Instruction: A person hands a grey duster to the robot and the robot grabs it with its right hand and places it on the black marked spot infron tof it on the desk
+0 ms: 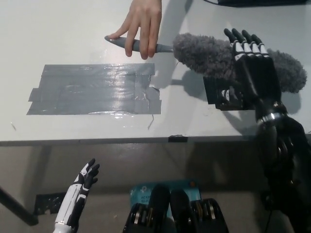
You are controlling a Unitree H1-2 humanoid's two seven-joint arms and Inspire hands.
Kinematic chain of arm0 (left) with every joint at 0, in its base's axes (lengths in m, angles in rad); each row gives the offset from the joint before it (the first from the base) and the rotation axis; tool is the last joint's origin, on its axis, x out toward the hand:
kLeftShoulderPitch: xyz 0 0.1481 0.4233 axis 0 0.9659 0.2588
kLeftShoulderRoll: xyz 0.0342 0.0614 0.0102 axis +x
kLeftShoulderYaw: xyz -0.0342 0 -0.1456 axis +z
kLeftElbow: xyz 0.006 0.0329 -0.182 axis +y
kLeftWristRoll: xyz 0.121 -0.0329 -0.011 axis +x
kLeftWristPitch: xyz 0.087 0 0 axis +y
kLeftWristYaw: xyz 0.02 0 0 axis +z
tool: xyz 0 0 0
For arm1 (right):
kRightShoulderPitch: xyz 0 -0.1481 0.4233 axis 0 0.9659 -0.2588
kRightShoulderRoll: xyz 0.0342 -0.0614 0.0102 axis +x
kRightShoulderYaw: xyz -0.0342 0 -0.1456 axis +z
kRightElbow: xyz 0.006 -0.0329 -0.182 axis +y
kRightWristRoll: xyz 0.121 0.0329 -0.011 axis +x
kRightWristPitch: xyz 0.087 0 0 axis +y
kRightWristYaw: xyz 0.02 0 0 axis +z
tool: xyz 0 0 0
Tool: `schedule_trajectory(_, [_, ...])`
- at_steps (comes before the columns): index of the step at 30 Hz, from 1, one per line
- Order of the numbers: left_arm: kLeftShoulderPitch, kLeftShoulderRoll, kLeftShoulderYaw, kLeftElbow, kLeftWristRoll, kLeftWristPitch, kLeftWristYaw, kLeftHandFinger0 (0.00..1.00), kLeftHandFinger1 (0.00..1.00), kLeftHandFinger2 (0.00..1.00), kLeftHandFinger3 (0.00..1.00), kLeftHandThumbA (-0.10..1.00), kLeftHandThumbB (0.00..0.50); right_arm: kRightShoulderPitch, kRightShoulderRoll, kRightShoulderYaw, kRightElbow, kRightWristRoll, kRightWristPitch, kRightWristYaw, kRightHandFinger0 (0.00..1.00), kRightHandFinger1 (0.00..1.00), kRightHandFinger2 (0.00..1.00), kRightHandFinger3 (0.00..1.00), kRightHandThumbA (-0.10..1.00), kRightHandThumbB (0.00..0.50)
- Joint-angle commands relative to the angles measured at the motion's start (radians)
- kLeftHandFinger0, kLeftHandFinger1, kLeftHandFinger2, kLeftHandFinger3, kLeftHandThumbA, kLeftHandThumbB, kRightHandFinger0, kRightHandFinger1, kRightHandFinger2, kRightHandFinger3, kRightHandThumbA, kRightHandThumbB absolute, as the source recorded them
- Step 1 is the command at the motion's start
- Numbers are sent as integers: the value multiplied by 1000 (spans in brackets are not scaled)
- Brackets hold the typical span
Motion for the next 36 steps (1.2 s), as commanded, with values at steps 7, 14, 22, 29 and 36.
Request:
schedule_trajectory(7, [-16,12,-6,-33,1,-21,-19,1000,1000,1000,1000,962,195,-203,-7,49,268,-14,5,-139,1000,1000,1000,1000,978,494])
schedule_trajectory(14, [-21,17,-9,-36,12,-20,-19,1000,1000,1000,1000,978,198,-262,20,33,428,4,-115,-508,5,96,452,462,-99,235])
schedule_trajectory(22, [-29,20,-8,-34,-2,-18,-29,1000,1000,1000,1000,974,190,-227,15,30,357,39,-186,-541,0,412,859,832,-100,201])
schedule_trajectory(29, [-29,22,-8,-27,0,-25,-27,1000,1000,1000,1000,987,192,-216,-1,23,294,44,-166,-523,1,509,913,947,-100,192])
schedule_trajectory(36, [-27,22,-7,-31,11,-11,-27,1000,1000,1000,1000,1000,192,-245,-41,9,339,69,-167,-521,0,518,947,904,-100,182])
